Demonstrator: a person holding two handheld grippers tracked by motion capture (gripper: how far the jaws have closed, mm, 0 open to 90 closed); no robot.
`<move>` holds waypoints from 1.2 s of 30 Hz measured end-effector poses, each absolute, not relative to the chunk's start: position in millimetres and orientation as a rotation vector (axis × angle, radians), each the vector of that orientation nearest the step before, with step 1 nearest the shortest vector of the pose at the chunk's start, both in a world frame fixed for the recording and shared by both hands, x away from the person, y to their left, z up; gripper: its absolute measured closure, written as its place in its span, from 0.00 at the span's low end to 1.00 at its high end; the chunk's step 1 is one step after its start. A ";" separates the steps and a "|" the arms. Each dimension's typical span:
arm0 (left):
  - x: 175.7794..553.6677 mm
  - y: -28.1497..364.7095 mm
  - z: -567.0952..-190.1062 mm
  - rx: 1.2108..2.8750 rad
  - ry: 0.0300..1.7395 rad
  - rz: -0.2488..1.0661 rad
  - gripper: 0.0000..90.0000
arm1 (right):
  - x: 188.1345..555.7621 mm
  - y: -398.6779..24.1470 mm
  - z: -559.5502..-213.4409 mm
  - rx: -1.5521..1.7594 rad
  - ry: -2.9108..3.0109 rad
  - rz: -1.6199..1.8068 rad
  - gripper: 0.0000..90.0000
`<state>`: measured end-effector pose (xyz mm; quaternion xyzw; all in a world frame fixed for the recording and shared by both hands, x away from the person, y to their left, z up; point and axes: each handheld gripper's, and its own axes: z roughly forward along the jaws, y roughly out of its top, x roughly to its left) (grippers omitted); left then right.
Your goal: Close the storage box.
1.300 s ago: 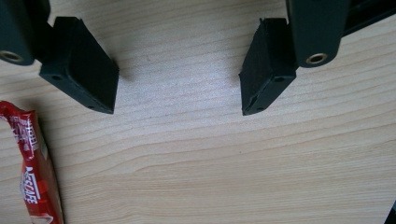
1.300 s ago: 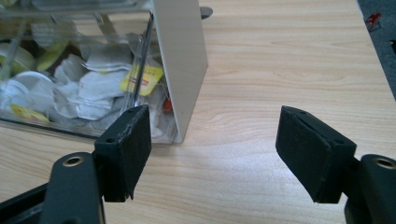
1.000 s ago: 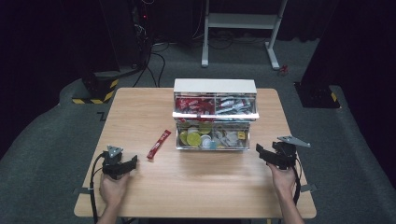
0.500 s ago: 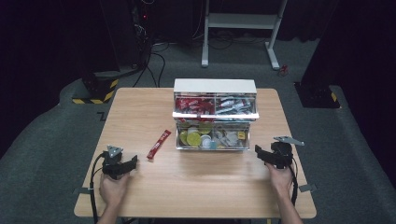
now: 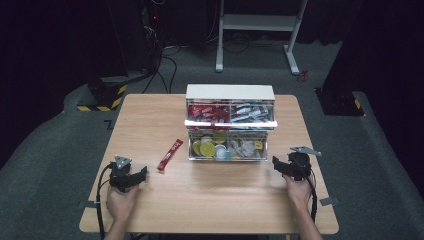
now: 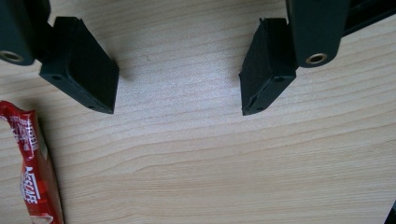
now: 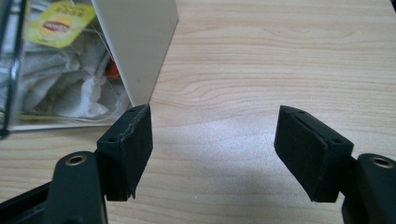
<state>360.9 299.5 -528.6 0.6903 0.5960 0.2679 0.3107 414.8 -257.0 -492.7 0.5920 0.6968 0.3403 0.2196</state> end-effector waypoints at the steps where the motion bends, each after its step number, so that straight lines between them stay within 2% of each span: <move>1: 360.9 299.5 -528.6 1.823 1.574 0.707 0.32 | 414.7 -257.3 -493.9 1.634 1.929 0.939 0.31; 36: 360.6 299.3 -528.6 1.821 1.578 0.708 0.32 | 419.7 -249.8 -522.9 1.600 1.920 0.804 0.26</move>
